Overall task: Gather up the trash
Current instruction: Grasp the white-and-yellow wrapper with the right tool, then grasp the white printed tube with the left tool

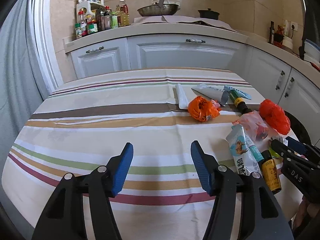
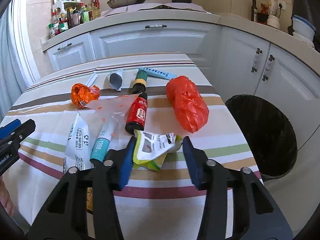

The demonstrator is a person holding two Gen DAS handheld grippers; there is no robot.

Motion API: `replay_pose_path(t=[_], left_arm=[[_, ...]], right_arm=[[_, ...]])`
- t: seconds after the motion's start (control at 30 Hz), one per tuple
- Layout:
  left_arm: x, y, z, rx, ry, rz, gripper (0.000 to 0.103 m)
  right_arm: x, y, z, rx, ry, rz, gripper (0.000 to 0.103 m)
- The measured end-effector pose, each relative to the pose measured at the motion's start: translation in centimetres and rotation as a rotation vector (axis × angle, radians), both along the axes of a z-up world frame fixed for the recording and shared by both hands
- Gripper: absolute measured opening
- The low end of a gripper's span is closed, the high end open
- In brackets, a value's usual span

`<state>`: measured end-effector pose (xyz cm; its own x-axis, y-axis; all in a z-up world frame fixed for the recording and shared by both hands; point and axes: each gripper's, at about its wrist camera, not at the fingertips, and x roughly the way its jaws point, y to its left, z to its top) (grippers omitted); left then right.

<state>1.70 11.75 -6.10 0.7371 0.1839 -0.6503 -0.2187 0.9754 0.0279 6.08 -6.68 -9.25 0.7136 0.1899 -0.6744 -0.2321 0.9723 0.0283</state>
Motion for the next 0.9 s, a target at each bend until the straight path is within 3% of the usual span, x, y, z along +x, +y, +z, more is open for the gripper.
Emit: replay_pose_path(t=[0.07,0.47,0.9], left_arm=[[0.0,-0.2,0.0,0.0,0.002,-0.007,0.06],[0.1,-2.7,-0.1,-0.005,0.009,-0.061,0.06],[0.9,-7.5,-1.2,-0.016,0.05,-0.157,0.062]], right_arm=[[-0.2,0.1,0.0,-0.007,-0.007,0.009,0.031],[-1.6,-1.4,0.9,-0.006,-0.042,0.002,0.03],[-3.5,-6.1,1.8,-0.021,-0.091,-0.08,0.03]])
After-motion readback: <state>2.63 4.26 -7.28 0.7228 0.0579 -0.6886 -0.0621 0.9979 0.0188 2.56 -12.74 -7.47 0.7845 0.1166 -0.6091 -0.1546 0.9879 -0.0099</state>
